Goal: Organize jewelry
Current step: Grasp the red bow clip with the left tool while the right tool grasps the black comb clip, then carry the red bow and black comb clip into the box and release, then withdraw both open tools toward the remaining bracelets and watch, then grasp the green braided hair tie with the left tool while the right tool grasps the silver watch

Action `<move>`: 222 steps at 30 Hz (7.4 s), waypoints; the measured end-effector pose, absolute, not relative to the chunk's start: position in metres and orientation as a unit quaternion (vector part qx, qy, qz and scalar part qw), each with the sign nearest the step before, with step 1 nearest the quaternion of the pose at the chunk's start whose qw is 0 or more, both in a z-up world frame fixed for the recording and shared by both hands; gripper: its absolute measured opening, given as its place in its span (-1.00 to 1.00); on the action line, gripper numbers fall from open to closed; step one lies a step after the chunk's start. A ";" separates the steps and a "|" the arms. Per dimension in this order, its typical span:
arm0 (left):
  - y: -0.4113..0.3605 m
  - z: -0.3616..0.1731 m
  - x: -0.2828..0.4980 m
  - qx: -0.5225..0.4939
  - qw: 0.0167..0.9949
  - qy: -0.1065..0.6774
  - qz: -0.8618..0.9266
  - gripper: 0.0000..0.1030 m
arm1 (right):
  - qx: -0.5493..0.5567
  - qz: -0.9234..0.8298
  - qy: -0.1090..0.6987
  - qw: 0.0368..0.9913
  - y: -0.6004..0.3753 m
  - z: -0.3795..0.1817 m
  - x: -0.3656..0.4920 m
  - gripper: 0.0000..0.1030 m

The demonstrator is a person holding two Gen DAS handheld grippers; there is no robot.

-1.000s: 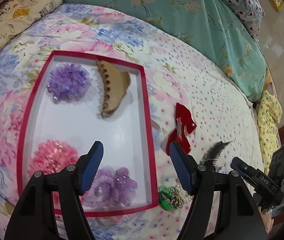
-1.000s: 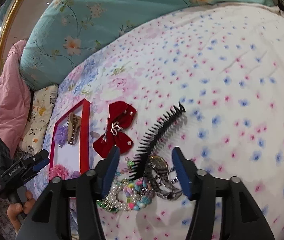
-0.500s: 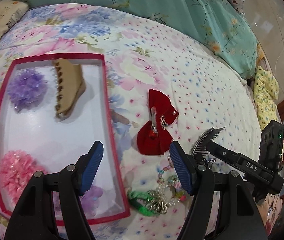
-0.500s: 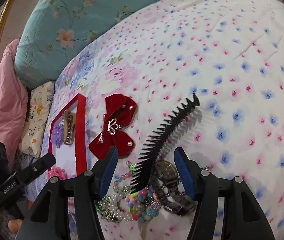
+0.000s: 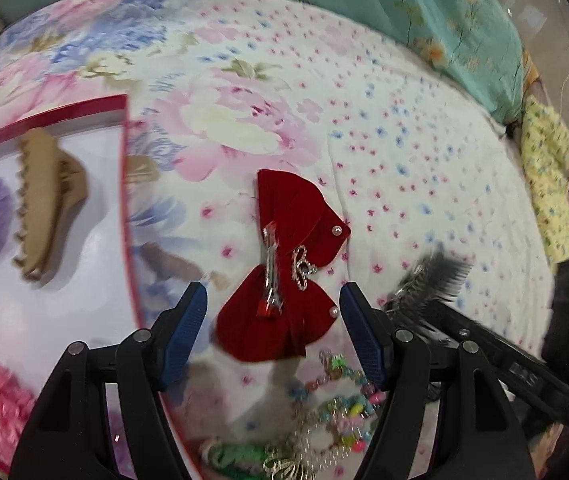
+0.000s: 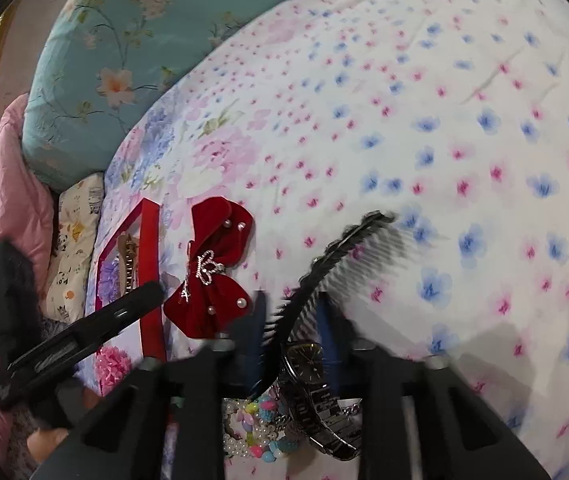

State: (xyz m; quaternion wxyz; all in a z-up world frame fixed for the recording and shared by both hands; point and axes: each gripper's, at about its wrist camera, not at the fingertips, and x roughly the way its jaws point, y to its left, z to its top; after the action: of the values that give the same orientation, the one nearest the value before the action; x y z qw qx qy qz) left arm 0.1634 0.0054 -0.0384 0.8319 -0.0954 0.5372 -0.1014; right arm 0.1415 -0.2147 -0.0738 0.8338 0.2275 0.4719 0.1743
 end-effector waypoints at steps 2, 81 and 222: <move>-0.002 -0.045 0.170 -0.081 0.830 0.543 -0.099 0.33 | 0.221 0.175 0.463 0.840 -0.216 -0.069 0.140 -0.91; 0.224 -0.045 0.131 -0.258 0.849 0.462 -0.002 -0.53 | 0.078 0.276 0.483 0.827 0.012 -0.048 0.168 -0.97; 0.016 -0.080 0.028 -0.127 0.813 0.554 -0.127 -0.81 | 0.044 0.196 0.456 0.867 -0.182 -0.083 0.097 -0.84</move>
State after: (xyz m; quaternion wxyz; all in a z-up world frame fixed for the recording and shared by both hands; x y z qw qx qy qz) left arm 0.0278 0.0164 -0.0798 0.8127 -0.1265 0.5544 -0.1272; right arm 0.0966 -0.1817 -0.0828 0.8672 0.0436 0.4557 0.1956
